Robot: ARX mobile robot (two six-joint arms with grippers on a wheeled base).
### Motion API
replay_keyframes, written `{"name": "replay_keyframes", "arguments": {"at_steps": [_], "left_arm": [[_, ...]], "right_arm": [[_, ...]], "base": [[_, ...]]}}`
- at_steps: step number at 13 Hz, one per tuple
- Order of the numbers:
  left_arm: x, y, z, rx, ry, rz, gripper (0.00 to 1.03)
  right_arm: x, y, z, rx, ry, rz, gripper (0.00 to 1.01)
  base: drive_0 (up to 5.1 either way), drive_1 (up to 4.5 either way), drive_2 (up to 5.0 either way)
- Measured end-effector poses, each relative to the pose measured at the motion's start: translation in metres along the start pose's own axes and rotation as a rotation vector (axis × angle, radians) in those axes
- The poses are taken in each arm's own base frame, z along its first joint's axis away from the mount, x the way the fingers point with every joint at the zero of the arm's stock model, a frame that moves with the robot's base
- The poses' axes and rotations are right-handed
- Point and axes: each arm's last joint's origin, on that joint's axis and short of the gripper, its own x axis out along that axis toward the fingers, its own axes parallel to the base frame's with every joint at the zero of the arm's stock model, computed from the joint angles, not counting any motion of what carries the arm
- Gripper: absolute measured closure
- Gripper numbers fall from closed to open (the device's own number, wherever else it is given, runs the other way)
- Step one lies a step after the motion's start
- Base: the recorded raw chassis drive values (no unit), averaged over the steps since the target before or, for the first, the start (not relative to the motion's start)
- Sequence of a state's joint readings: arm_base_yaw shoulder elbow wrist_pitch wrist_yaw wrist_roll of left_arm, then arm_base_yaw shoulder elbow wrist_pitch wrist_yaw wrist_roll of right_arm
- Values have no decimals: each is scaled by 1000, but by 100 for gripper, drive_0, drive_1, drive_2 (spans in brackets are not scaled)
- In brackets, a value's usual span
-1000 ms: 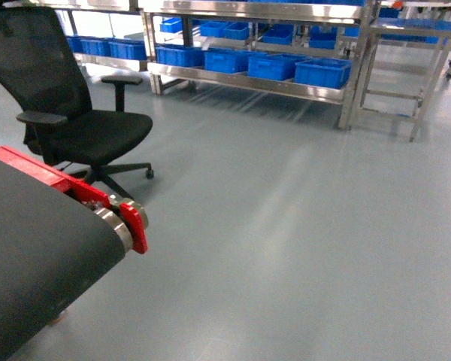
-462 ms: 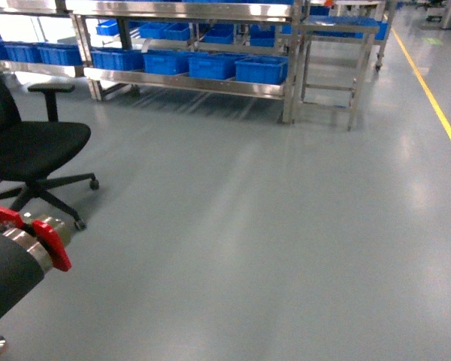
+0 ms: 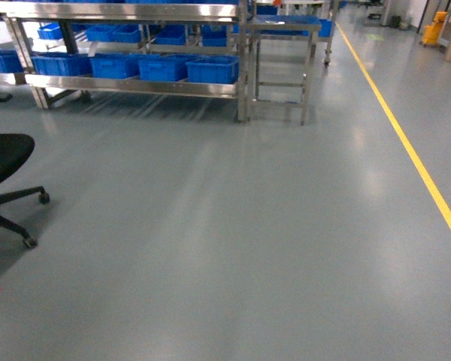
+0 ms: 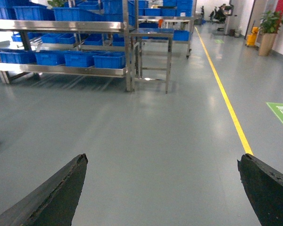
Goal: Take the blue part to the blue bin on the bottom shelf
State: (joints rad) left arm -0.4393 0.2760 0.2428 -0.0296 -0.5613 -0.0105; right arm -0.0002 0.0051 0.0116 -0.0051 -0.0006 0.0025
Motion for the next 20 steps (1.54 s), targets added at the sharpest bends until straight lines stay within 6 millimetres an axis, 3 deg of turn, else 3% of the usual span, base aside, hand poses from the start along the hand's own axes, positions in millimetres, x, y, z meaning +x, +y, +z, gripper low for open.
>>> {"name": "replay_keyframes", "arguments": {"at_steps": [10,20], "left_arm": [[0,0,0,1,1,-3,58],[0,0,0,0,0,-3,58]], "right_arm": [[0,0,0,0,0,-1,3],[0,0,0,0,-1,0,3]], "base": [[-143,-143,-143],[-3,398,-404]]}}
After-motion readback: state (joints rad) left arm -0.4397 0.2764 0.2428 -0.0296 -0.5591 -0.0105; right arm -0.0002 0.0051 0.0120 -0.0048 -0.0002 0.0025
